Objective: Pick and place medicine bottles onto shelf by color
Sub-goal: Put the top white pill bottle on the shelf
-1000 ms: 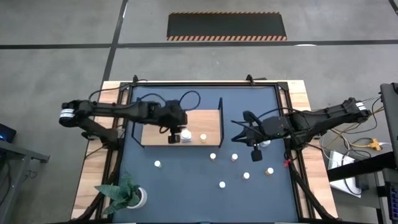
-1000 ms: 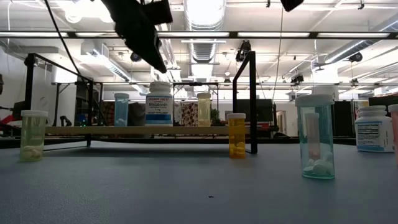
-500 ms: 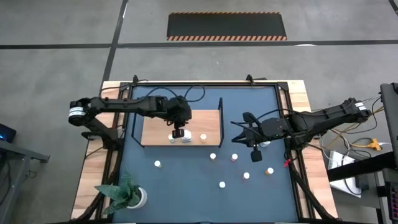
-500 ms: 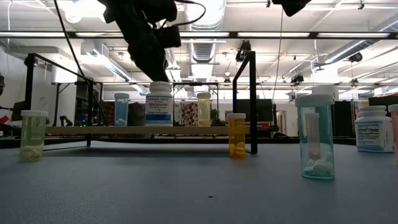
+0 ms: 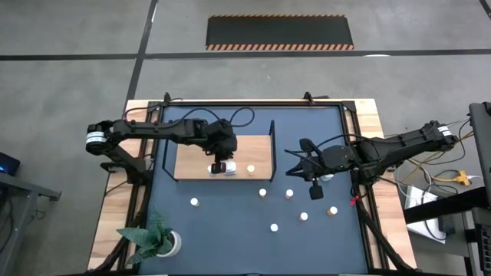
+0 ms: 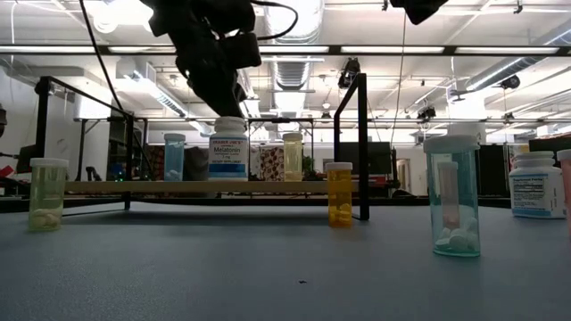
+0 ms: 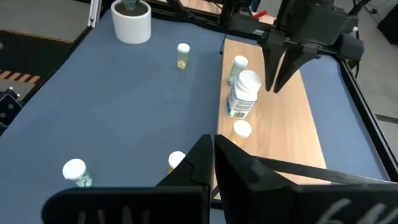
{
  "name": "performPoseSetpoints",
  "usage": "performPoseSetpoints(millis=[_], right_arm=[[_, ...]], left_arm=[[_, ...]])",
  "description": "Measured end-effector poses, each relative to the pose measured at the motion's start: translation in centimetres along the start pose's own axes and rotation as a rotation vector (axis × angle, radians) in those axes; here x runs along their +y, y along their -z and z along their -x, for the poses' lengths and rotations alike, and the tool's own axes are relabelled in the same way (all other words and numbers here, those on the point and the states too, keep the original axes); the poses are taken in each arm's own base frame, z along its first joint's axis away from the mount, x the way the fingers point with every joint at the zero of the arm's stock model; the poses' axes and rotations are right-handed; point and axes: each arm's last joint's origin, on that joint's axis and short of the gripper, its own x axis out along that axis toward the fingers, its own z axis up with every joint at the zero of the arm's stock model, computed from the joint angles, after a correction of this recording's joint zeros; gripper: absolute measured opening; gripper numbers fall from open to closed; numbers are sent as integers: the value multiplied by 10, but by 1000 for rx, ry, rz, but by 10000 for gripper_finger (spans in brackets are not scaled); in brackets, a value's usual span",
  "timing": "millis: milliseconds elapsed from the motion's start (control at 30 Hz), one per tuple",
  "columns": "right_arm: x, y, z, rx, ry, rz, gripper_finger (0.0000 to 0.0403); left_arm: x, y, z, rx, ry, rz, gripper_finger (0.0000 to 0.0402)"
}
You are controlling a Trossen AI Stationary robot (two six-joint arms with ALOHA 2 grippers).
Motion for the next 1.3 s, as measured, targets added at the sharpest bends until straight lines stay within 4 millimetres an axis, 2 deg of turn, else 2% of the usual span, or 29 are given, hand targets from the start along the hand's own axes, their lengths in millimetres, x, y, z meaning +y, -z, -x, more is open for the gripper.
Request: performPoseSetpoints(millis=[800,967,1133,1300], right_arm=[[0,0,0,2,0,0,9],[0,0,0,2,0,0,9],[0,0,0,3,0,0,9],[0,0,0,4,-1,2,9]], left_arm=[[-1,0,0,-4,28,-2,33],[-1,-9,15,-22,6,-3,33],[-19,-18,37,-89,28,-4,33],[-56,-14,34,-67,107,-100,33]])
